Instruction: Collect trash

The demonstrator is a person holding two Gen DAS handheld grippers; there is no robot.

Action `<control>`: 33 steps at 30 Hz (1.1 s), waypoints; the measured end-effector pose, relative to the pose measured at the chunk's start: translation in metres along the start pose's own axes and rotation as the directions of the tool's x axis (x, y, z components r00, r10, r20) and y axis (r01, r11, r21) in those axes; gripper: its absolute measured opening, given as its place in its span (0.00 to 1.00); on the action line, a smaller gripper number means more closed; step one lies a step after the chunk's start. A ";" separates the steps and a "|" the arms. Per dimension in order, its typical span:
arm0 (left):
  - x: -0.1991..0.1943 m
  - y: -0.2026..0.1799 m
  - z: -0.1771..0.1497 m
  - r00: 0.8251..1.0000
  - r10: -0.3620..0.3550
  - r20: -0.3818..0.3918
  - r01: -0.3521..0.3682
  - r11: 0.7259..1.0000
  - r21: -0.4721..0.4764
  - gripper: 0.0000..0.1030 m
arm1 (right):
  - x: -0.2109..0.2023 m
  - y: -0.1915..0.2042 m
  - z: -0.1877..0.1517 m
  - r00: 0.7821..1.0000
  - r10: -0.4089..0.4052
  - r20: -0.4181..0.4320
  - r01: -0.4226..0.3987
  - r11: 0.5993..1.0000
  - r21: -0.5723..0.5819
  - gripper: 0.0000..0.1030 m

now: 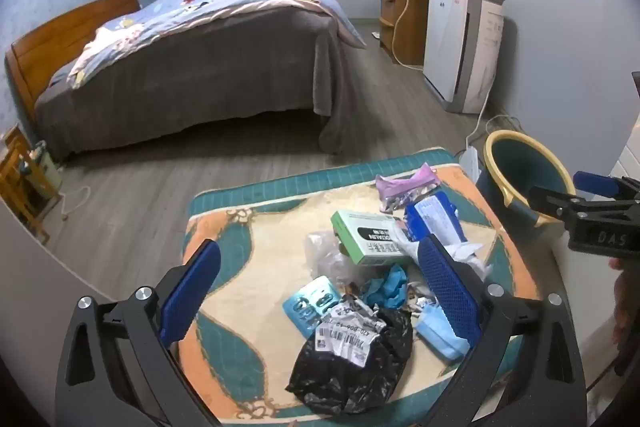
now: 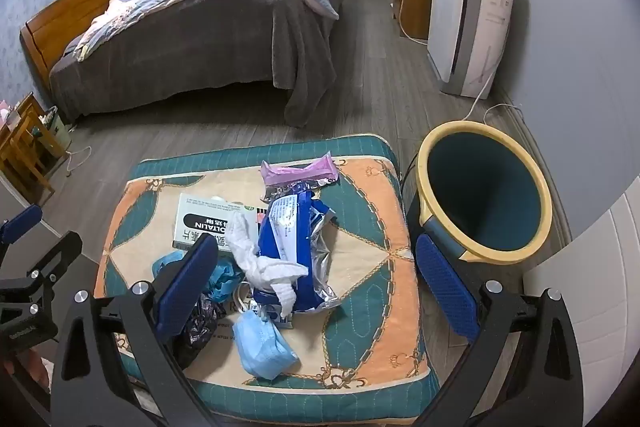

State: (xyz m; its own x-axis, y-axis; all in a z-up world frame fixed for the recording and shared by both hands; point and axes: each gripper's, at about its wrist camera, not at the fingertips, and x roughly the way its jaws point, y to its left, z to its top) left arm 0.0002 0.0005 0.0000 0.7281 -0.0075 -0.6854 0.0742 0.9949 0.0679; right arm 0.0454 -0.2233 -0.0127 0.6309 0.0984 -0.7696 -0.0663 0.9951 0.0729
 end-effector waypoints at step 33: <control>0.001 -0.002 -0.002 1.000 -0.001 -0.007 0.001 1.000 -0.003 0.95 | 0.002 0.003 0.000 1.000 -0.019 -0.008 0.019 1.000 -0.005 0.95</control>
State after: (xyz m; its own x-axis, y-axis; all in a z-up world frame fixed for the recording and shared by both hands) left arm -0.0004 -0.0014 -0.0022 0.7234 -0.0081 -0.6904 0.0729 0.9952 0.0647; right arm 0.0466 -0.2200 -0.0141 0.6260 0.0799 -0.7757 -0.0584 0.9967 0.0556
